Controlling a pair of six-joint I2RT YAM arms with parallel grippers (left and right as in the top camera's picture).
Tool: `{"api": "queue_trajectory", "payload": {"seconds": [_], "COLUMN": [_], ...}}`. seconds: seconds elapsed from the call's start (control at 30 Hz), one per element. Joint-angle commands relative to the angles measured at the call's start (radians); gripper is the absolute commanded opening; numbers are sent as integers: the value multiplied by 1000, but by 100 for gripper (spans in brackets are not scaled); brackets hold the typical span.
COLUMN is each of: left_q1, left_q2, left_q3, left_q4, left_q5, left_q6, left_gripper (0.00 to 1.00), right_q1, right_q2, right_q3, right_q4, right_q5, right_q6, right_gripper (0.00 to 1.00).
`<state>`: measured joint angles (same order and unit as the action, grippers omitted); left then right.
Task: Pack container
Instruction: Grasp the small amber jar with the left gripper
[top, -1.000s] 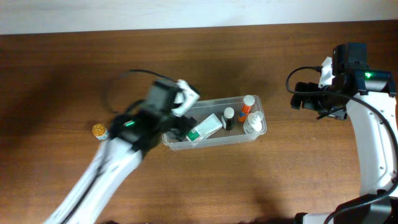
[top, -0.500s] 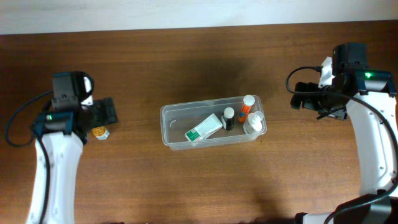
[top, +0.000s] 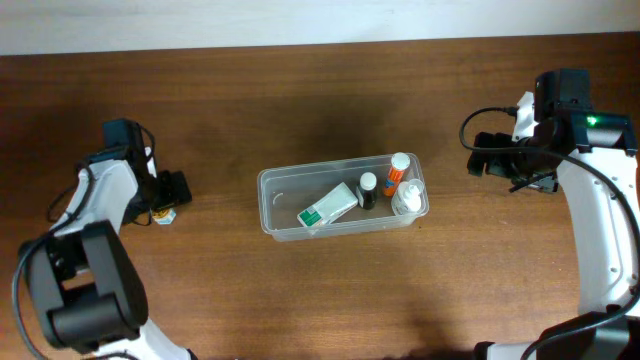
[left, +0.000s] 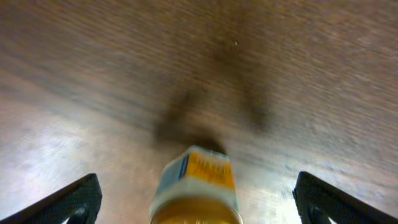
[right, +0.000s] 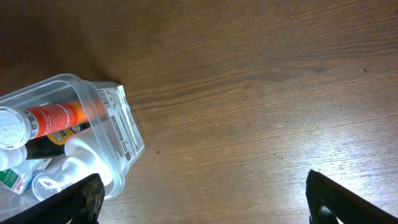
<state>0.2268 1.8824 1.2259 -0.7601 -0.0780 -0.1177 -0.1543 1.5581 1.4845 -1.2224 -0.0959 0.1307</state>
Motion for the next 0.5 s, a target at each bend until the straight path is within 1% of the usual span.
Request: {"api": "queue_trajectory", "payload": {"seconds": [0.0,0.07,0.1,0.17,0.2,0.23,0.33,0.4,0.47], "left_q1": [3,3,3,3,3,3,3,3,3], "left_q2": [34,43,44,48,48,48,48,48,48], "left_q3": [-2,-2,-2,-2,-2,-2,-2,-2,-2], "left_q4": [18,24,27,27,27,26,15,5,-11], "left_q5": [15,32,46,71,86,106,150,159,161], "left_q6": [-9,-9,-9,-9,-9,-9,-9,-9,-9], "left_gripper": [99,97,94,76,70,66,61,60,56], "right_q1": [3,3,3,3,3,3,3,3,3], "right_q2": [3,3,3,3,3,3,3,3,3], "right_q3": [-5,-5,-5,-5,-5,-5,-5,-5,-5], "right_q4": [0,0,0,0,0,0,0,0,0], "right_q5": [-6,-6,-5,-6,-6,-6,-6,-6,-6], "right_q6": [-3,-3,-3,-3,-3,-3,-3,-3,-3], "right_gripper": [96,96,96,96,96,96,96,96,96]}}
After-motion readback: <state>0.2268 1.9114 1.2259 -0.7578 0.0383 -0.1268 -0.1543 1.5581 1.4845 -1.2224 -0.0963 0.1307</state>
